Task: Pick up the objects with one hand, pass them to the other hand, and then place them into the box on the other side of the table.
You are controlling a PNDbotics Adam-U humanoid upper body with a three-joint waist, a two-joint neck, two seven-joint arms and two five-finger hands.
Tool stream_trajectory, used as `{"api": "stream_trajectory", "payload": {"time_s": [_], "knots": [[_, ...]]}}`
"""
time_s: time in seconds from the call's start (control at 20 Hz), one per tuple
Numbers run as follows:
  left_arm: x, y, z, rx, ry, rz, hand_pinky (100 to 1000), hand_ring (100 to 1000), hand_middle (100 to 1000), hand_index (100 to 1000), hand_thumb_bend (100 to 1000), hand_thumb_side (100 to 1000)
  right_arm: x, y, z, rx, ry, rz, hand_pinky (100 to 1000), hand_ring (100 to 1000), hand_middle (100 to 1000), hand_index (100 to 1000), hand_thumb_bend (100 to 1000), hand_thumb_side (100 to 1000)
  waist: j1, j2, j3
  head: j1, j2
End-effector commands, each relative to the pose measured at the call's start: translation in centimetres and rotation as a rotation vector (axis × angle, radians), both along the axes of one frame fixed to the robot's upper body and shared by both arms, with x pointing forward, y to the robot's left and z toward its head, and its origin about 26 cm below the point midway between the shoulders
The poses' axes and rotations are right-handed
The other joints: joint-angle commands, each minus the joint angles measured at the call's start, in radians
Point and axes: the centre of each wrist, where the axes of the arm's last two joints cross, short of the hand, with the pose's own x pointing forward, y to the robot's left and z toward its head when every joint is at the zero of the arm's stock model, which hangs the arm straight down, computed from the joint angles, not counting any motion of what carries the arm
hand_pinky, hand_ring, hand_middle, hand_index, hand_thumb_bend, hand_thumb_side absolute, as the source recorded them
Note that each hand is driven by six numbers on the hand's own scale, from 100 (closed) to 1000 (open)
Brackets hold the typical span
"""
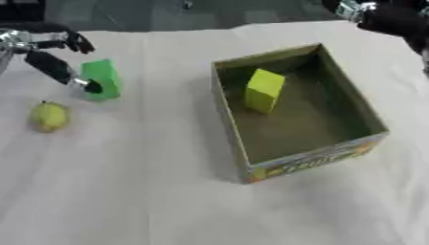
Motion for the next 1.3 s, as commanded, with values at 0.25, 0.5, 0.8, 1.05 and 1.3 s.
{"api": "stream_trajectory", "payload": {"time_s": [0.25, 0.5, 0.8, 1.05, 1.3], "knots": [[0.2, 0.9, 1.2, -0.024, -0.037, 0.042, 933, 911, 804, 888, 729, 555, -0.3, -0.1, 1.4, -0.018, -0.039, 0.001, 882, 699, 737, 842, 434, 443, 0.01, -0.002, -0.008, 0.006, -0.019], [0.4, 1.2, 0.7, -0.031, -0.025, 0.055, 930, 906, 801, 883, 718, 553, -0.2, -0.1, 1.3, -0.024, -0.036, 0.001, 882, 700, 738, 842, 430, 446, 0.01, 0.002, -0.011, 0.005, -0.017], [0.5, 1.4, 0.4, -0.028, 0.0, 0.058, 923, 902, 796, 876, 692, 536, -0.2, -0.1, 1.5, -0.026, -0.041, 0.004, 883, 701, 738, 843, 426, 447, 0.011, 0.005, -0.013, 0.005, -0.016], [0.6, 1.6, 0.2, -0.037, 0.025, 0.05, 917, 897, 790, 872, 666, 501, -0.2, -0.1, 1.4, -0.026, -0.039, 0.002, 883, 701, 738, 843, 425, 449, 0.011, 0.008, -0.014, 0.005, -0.017], [0.6, 1.7, 0.2, -0.043, 0.032, 0.057, 914, 895, 790, 872, 642, 452, -0.2, -0.1, 1.4, -0.026, -0.039, 0.002, 883, 702, 739, 843, 422, 451, 0.012, 0.009, -0.017, 0.006, -0.021]]}}
